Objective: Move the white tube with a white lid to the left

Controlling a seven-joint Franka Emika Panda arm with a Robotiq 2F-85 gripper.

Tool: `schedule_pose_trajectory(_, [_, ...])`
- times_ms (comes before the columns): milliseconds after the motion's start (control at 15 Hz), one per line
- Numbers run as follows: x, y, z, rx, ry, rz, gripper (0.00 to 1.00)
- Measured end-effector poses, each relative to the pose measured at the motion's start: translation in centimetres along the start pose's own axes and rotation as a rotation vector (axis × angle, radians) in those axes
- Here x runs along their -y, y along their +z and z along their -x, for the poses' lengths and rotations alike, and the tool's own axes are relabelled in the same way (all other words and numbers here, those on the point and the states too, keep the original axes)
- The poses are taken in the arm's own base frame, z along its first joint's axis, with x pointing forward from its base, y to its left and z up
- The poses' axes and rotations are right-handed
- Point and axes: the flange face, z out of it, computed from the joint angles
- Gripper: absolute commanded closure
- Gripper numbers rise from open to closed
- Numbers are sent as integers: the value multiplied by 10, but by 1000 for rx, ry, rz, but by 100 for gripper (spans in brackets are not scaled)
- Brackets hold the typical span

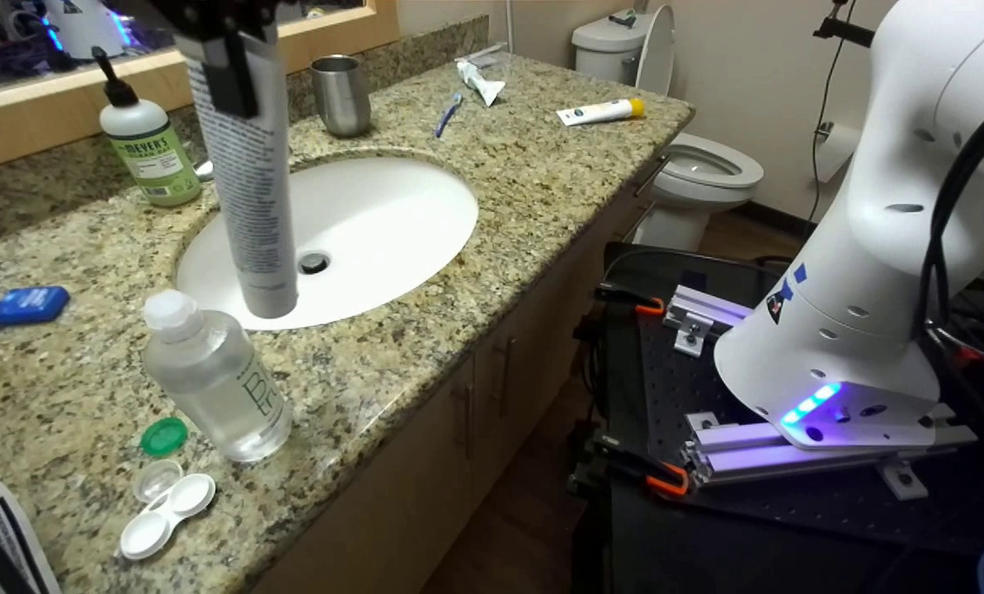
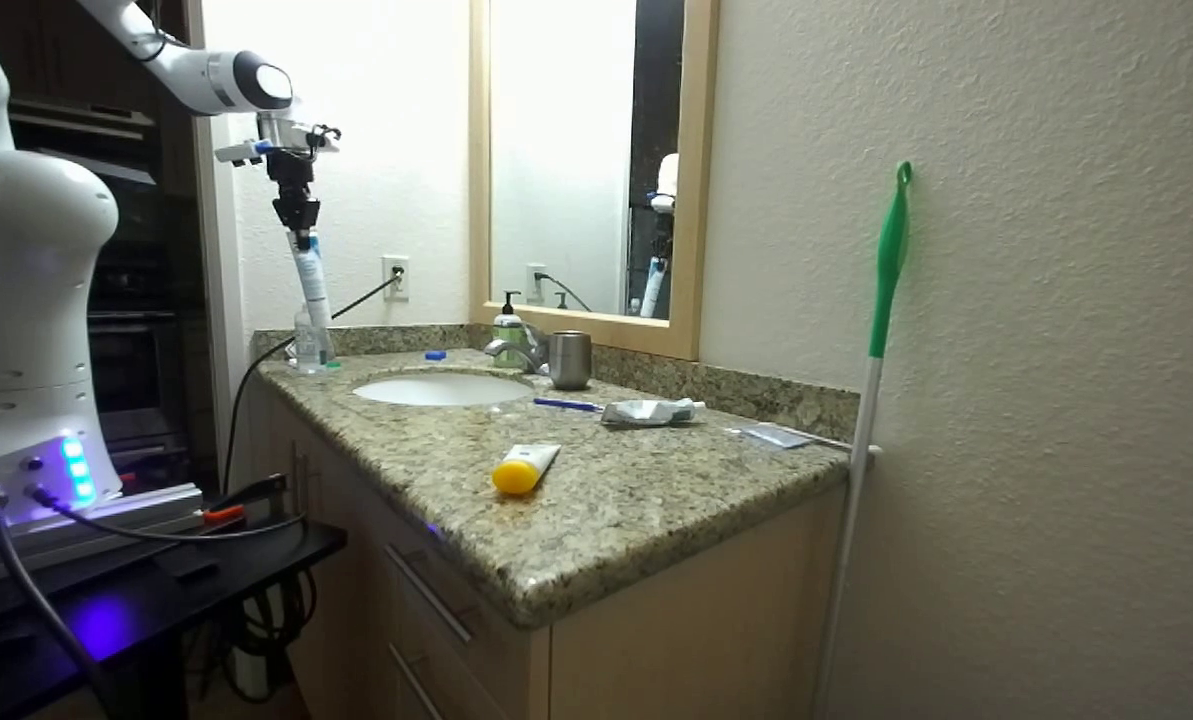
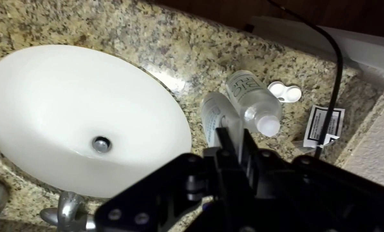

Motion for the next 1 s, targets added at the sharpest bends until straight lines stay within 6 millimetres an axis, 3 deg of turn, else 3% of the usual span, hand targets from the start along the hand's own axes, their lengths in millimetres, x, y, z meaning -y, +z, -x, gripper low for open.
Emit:
schedule_pose_trajectory(67, [4, 0, 0, -3, -4, -2, 89])
schedule_pose_trajectory(133, [5, -1, -1, -6, -5, -3, 97])
schedule_pose_trajectory(533, [-1, 0, -10, -49, 48, 38, 97])
schedule_pose_trajectory(800, [30, 9, -48, -88, 155, -21, 97])
schedule_pose_trajectory(1000, [50, 8, -92, -114, 270, -61, 97])
